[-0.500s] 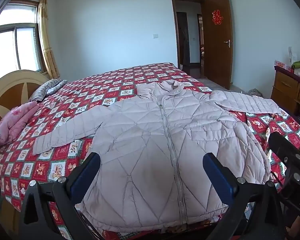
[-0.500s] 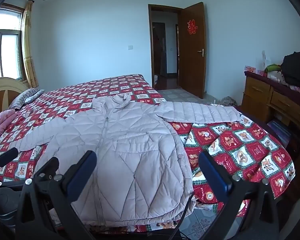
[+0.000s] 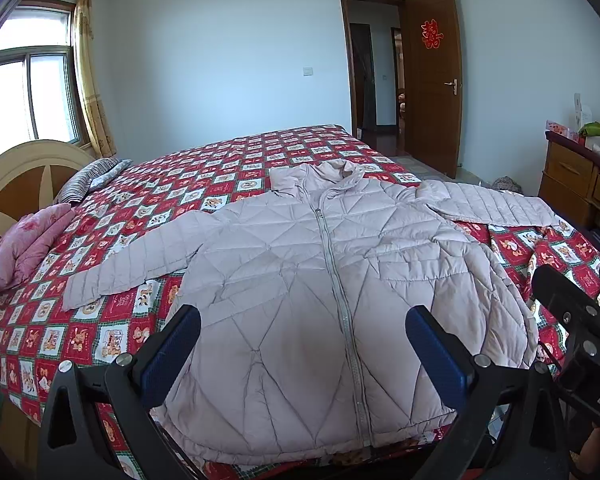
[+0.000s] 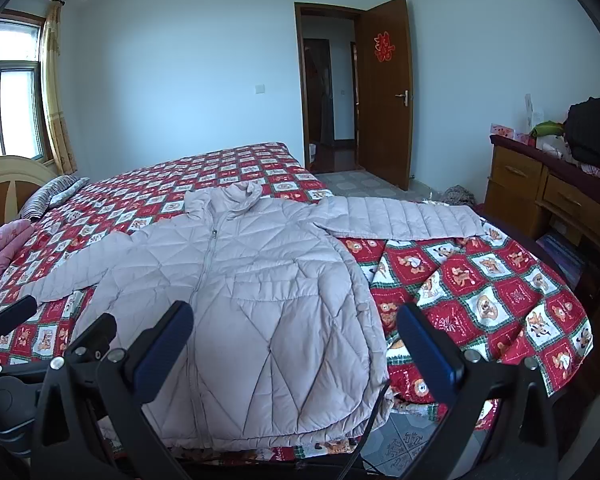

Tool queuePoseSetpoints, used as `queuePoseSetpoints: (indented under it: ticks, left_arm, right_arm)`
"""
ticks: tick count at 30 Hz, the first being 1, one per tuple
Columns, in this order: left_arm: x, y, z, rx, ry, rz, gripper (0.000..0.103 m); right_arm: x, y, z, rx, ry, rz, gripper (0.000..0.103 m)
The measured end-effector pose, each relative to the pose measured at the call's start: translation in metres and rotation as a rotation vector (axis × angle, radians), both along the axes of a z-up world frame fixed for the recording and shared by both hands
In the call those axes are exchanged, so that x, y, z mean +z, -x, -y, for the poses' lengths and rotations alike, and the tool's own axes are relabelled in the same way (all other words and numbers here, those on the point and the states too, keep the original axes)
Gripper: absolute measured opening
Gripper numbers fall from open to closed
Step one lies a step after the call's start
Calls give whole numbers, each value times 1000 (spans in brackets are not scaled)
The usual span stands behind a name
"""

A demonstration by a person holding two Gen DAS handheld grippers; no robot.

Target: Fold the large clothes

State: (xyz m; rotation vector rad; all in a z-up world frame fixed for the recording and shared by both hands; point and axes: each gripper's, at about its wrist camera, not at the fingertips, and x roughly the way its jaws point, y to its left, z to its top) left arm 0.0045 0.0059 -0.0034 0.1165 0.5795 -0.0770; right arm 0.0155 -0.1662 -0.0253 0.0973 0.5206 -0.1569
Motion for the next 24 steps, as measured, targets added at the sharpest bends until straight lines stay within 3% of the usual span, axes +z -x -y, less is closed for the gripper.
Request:
queuePoseSetpoints:
  ticks: [24]
  left_arm:
    - [2,-1,-3,2,6,-3,102]
  right_arm:
    - [1,-1,0,0,-8,-7,103]
